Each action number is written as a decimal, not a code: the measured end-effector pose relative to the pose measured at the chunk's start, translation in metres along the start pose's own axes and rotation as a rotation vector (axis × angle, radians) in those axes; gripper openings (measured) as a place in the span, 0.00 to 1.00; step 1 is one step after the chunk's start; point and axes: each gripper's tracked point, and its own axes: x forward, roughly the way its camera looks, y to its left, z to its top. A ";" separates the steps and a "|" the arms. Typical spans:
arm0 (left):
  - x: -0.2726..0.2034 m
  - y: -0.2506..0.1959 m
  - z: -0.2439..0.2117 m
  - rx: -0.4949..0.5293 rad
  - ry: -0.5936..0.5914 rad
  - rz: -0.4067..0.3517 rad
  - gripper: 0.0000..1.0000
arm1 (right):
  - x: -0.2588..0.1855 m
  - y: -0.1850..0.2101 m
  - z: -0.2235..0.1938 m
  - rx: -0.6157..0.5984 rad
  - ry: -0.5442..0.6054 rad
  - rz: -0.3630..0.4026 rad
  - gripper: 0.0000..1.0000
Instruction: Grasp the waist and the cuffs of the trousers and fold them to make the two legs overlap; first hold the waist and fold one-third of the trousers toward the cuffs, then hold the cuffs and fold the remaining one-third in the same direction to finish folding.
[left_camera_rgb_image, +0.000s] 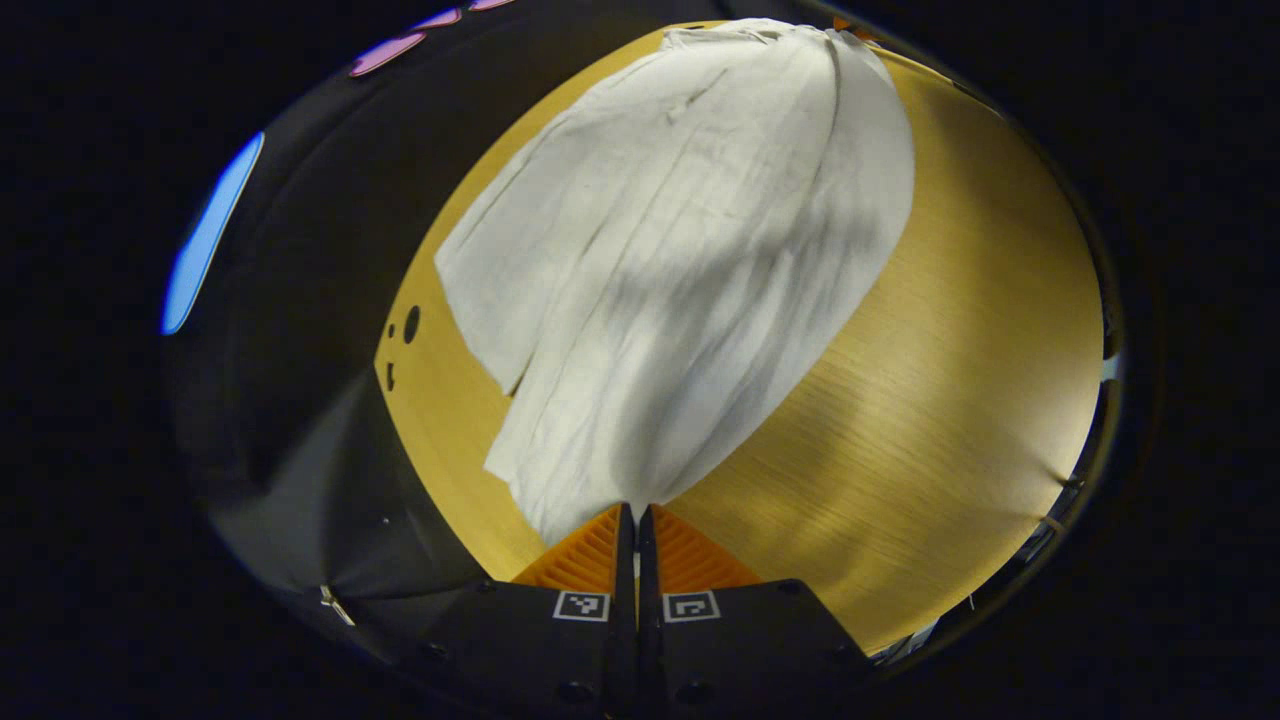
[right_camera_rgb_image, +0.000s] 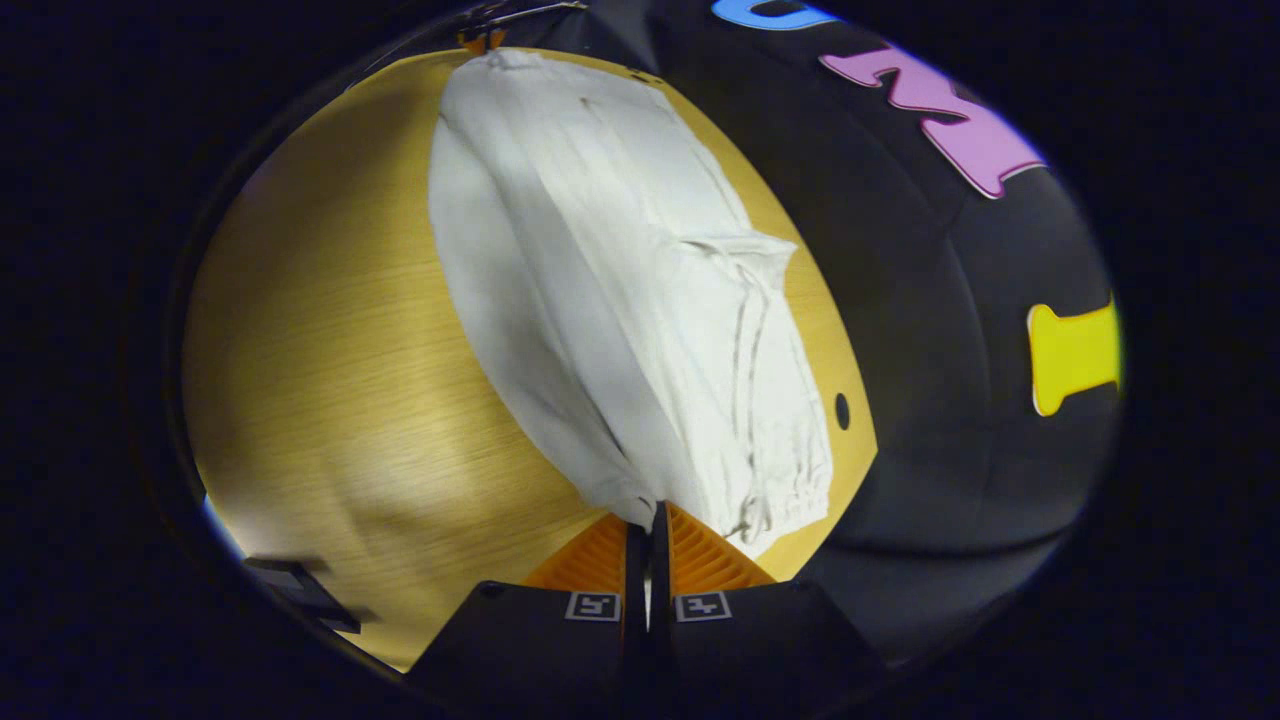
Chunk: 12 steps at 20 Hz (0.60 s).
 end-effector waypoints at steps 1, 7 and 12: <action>-0.003 0.004 0.003 -0.010 -0.010 0.012 0.05 | -0.001 -0.015 0.009 0.024 -0.011 -0.027 0.05; -0.016 0.045 0.029 0.018 -0.048 0.090 0.05 | 0.008 -0.076 0.037 0.043 -0.048 -0.117 0.05; -0.018 0.098 0.059 0.050 -0.078 0.150 0.05 | 0.024 -0.121 0.054 0.101 -0.069 -0.166 0.05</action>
